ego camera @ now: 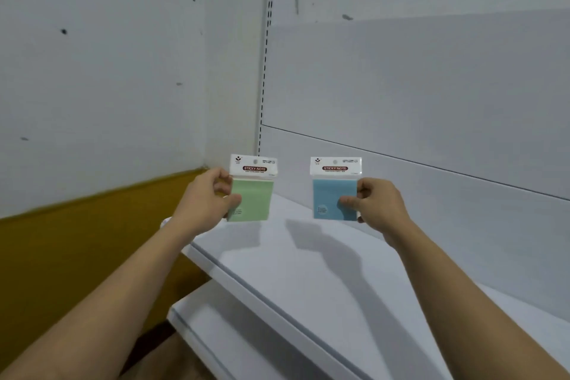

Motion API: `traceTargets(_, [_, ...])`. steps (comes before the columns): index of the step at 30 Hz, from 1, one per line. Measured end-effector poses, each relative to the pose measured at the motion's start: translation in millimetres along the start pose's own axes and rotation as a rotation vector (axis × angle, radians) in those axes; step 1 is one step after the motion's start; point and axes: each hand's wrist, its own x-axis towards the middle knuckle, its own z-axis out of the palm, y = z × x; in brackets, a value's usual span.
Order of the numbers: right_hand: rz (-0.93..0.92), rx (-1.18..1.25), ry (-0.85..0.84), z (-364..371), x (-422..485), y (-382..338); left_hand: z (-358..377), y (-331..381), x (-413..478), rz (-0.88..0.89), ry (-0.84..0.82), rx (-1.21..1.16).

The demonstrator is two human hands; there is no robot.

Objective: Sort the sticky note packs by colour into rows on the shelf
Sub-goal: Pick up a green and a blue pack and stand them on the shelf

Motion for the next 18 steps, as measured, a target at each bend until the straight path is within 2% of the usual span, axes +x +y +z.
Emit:
traceTargets(8, [-0.007,-0.045,-0.077,86.6,14.2,-21.2,-47.8,-49.7,11.0,-0.080,0.046,-0.008])
traceTargets(18, [0.033,0.031,-0.098,128.0,75.9,1.7,-31.3,-85.1,67.9,-0.136,0.033,0.012])
